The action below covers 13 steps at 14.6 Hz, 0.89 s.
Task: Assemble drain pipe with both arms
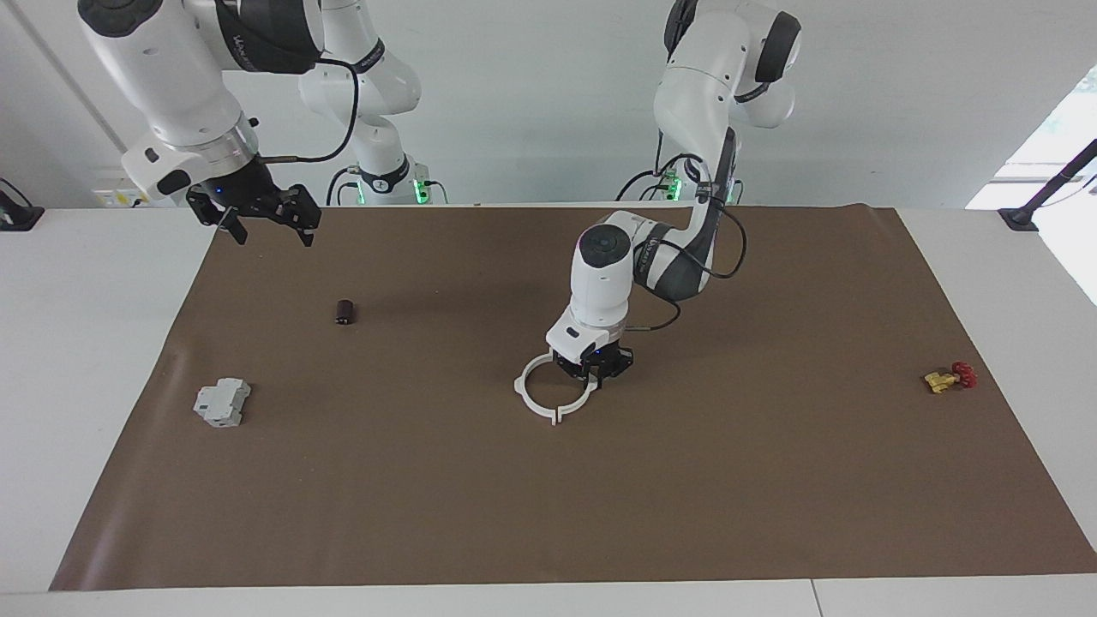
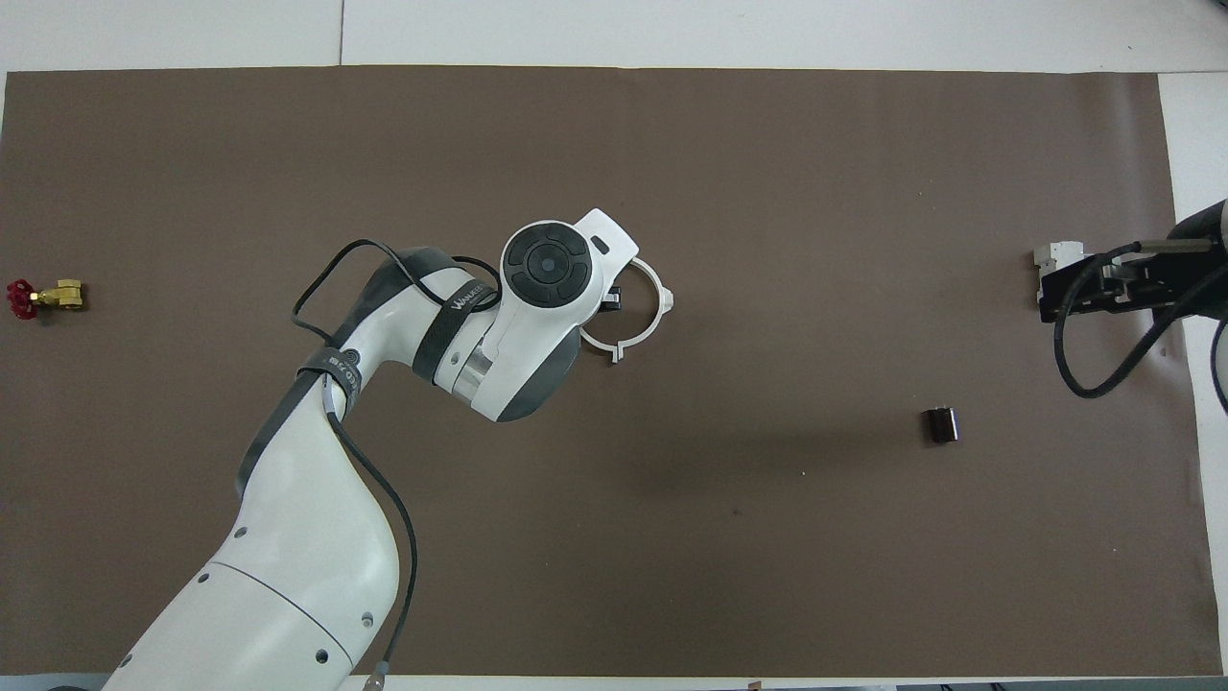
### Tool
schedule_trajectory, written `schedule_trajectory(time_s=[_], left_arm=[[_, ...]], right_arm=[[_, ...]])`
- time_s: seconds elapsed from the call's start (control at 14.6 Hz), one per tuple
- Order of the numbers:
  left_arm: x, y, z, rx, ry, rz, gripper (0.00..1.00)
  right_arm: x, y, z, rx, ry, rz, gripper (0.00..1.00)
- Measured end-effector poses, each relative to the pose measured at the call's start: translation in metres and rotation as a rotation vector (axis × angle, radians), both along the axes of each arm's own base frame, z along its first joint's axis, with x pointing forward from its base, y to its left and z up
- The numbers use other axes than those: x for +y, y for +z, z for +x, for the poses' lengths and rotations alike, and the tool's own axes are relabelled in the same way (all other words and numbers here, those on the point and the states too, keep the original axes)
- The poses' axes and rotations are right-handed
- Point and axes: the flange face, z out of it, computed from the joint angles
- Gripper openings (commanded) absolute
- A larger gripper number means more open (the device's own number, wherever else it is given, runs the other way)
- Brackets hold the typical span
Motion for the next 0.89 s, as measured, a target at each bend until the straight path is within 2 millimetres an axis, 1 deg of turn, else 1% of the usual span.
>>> schedule_trajectory(time_s=[0.48,0.89], left_arm=[[-0.0014,0.0001,-0.0009,-0.001,0.011,-0.002,0.0],[0.0014,0.0015,0.0026,-0.011,0.017,-0.008,0.0]], right_arm=[[0.0,0.0,0.0,0.0,0.0,0.0,1.0],[0.0,0.0001,0.0002,-0.001,0.0,0.0,1.0]])
